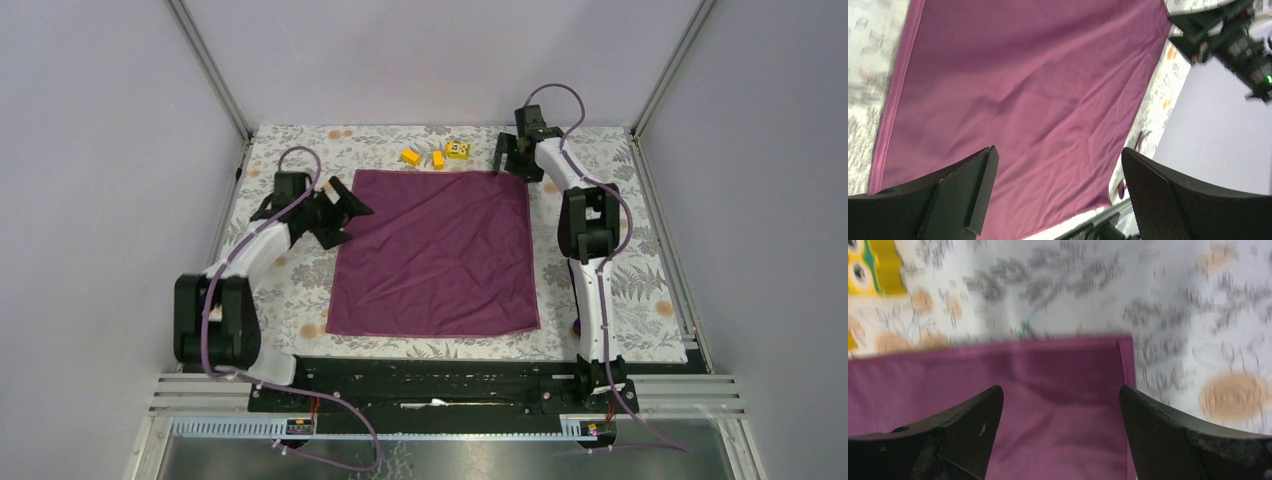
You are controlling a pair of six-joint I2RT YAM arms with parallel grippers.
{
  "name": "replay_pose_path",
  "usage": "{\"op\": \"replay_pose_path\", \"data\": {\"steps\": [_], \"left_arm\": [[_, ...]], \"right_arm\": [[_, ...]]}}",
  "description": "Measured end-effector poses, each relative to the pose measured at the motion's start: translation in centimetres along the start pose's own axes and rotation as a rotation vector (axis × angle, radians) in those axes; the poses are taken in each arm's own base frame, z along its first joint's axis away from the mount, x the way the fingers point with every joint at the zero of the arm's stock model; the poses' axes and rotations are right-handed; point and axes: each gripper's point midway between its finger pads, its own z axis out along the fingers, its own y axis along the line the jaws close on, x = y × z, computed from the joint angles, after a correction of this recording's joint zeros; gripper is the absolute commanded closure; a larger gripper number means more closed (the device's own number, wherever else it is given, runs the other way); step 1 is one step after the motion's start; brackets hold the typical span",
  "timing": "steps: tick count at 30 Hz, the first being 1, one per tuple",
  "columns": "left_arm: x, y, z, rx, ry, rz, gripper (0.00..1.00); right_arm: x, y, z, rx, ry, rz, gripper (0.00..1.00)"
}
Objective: Fold the napkin into a case and place the utensils inside
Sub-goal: Smooth out the napkin at the center of the board.
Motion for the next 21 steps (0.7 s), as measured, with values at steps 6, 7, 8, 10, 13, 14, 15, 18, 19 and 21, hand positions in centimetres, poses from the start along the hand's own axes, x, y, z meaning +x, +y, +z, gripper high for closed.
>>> {"op": "replay_pose_path", "data": {"steps": [6,7,8,10,13,14,15,18,19,21], "left_arm": [[-4.4,-2.5,6.2,-0.009,-0.060,0.040,0.01],[-5.0,-2.6,6.9,-0.010,-0.070,0.040,0.01],[-5.9,-2.9,7.8,-0.011,-0.083,0.038,0.01],[-7.7,-3.3,9.7,-0.002,-0.112,0.031,0.01],[-10.1,-4.0,12.4,0.023,-0.151,0.021,0.01],[-10.7,-4.1,13.2,0.032,-0.161,0.015,0.01],[-11.2,-4.1,14.0,0.039,-0.169,0.010,0.01],[-12.1,-3.9,16.2,0.057,-0.178,-0.004,0.01],[-12.2,-3.8,16.8,0.061,-0.179,-0.005,0.01],[-12.5,-3.5,18.0,0.064,-0.181,-0.008,0.01]], "right_arm": [[3.9,0.7,-7.6,-0.040,0.072,0.028,0.00],[4.3,0.9,-8.8,-0.051,0.072,0.031,0.01],[4.8,1.5,-10.5,-0.083,0.060,0.035,0.00],[6.5,2.5,-13.9,-0.134,0.049,0.039,0.00],[9.1,3.7,-17.2,-0.213,0.036,0.037,0.00],[10.0,3.8,-17.9,-0.231,0.044,0.035,0.00],[11.0,4.0,-18.4,-0.253,0.054,0.032,0.00],[13.6,3.7,-19.0,-0.286,0.092,0.032,0.00],[14.3,3.5,-19.1,-0.287,0.105,0.032,0.00],[16.2,3.0,-19.3,-0.296,0.132,0.032,0.00]]}}
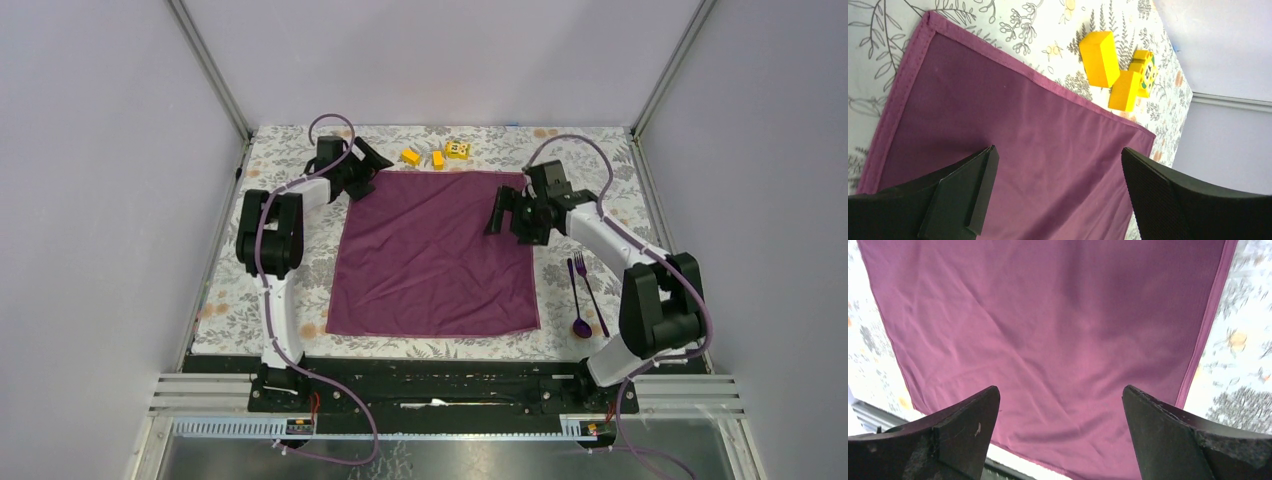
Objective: Fold the napkin into a case and place the utensils inside
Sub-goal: Smooth out the napkin at the center of the board.
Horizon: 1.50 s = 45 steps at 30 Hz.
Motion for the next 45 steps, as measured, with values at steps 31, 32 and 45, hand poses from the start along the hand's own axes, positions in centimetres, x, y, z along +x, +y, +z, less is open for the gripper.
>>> {"op": "replay_pose_path", "data": {"steps": [31,32,45], "left_arm": [[-3.5,2.1,-0.1,-0.058,0.059,-0.041,0.01],[-2.9,1.9,-1.0,-0.071,0.068,-0.037,0.01],[7.0,-5.3,-19.3,0.014,0.027,0.163,0.01]], "right_arm": [[18.4,-5.8,-2.2,0.089,0.257,0.128,0.13],[18.6,-5.9,-2.4,0.091,0.248,0.139,0.12],[15.8,-6.4,-7.0,0.197,0.069,0.204,0.00]]}}
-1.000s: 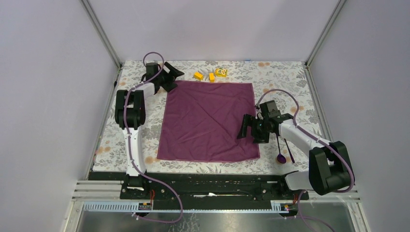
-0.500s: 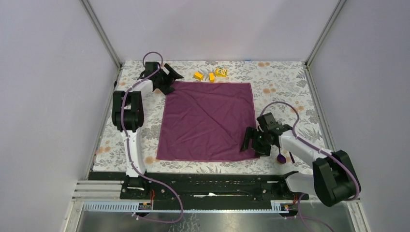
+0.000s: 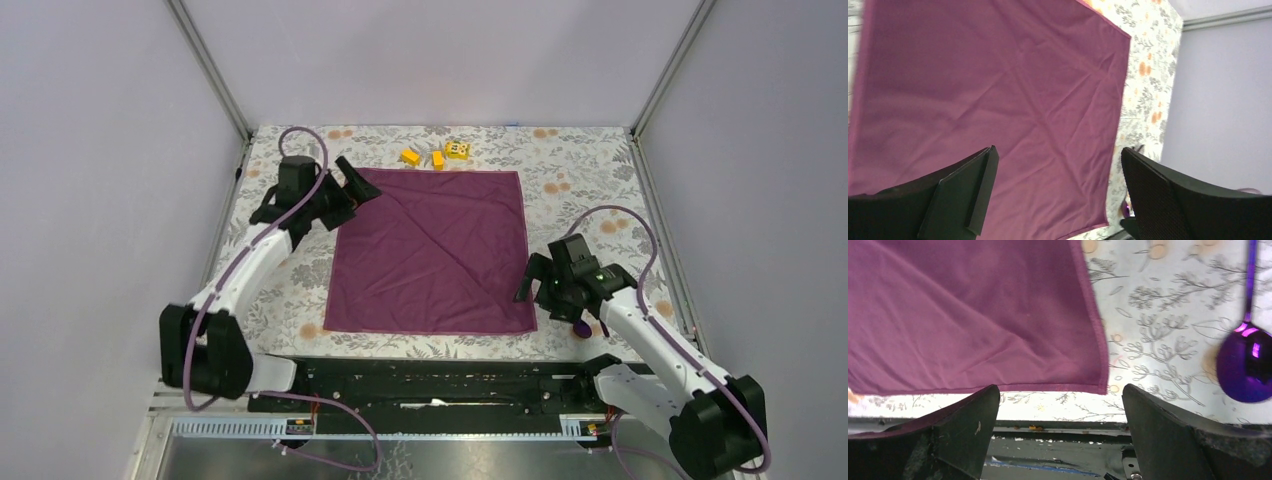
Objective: Fold the napkin into a case and place the utensils inside
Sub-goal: Smooth out the napkin at the center of the board, then pick up the flattened napkin from the center of the board.
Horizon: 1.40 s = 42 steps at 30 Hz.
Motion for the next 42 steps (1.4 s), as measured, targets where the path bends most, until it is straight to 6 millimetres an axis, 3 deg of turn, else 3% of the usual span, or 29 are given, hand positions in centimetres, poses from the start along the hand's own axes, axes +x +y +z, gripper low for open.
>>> {"op": "replay_pose_path", "data": {"steps": [4,8,13,17,24,29,32,38,42], "left_arm": [[0.9,2.0,-3.4,-0.068,-0.038,0.047,0.01],[2.1,3.9,-5.6,-0.126,-0.052,0.090,0.03],[3.0,5.8,-7.2,-0.182,-0.077,0.105,0.01],[3.3,6.2,-8.1,-0.197,-0.086,0.114,0.02],[3.7,7.3,-9.1,-0.235,-0.089,0.072,0.06],[6.6,10.5,-8.9,-0.313,-0.039,-0.047,0.12],[8.1,12.6,-9.1,-0.410,-0.005,-0.127,0.11],[9.4,16.3,-9.9,-0.619,-0.004,-0.232,0.08],[10.2,17.7,-11.0,-0.712,-0.031,-0.280,0.08]], "right_arm": [[-0.3,-1.4,-0.6,0.053,-0.064,0.045,0.00],[0.9,-3.0,-0.7,0.083,-0.050,0.091,0.02],[3.2,-3.8,0.9,0.070,0.040,0.204,0.13],[5.4,-4.5,2.3,0.070,0.131,0.279,0.20],[4.7,-3.8,2.6,0.006,0.073,0.331,0.36],[4.5,-3.8,2.9,0.008,0.060,0.377,0.40],[4.2,-3.7,3.2,0.008,0.044,0.411,0.56],[4.0,-3.8,3.9,0.028,0.046,0.467,0.60],[3.9,-3.9,4.1,0.037,0.047,0.469,0.81]]}}
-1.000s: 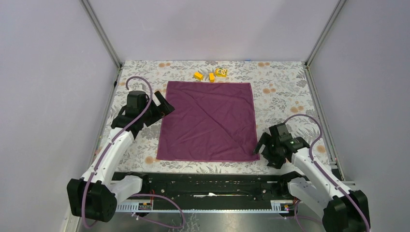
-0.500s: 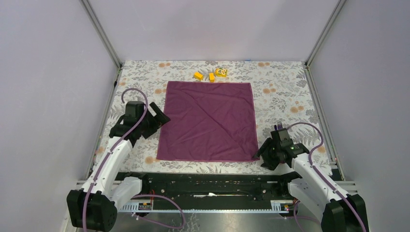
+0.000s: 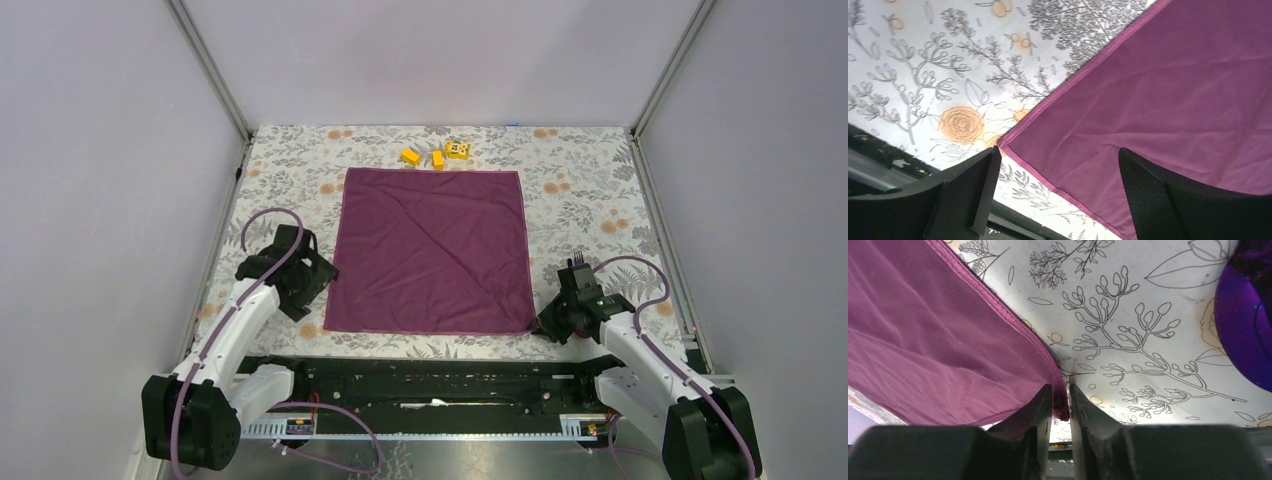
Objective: Fold the napkin into a case and place the utensils inside
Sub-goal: Pick up the flattened napkin from the center of the board.
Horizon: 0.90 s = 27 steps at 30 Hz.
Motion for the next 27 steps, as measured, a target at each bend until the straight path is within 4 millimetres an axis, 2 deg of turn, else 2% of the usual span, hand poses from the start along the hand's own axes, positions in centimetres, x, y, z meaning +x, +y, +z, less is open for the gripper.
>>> {"op": "replay_pose_path", "data": {"steps": [2,3,11,15,27], "left_arm": [[0.1,0.8,-0.1,-0.038,-0.010,-0.016,0.11],[0.2,1.0,-0.1,-0.049,-0.011,-0.021,0.13],[2.8,3.3,1.4,-0.155,0.043,-0.031,0.23],[4.2,4.4,2.5,-0.235,0.085,-0.013,0.36],[5.8,5.8,3.8,-0.372,0.127,-0.022,0.43]], "right_arm": [[-0.1,-0.1,0.1,0.009,-0.003,-0.002,0.99],[-0.1,-0.2,0.2,0.013,-0.005,-0.001,1.00],[-0.1,-0.1,0.3,0.030,0.008,0.020,1.00],[-0.1,-0.1,0.3,0.047,0.019,0.023,1.00],[0.0,0.0,0.4,0.051,0.028,-0.004,1.00]]}}
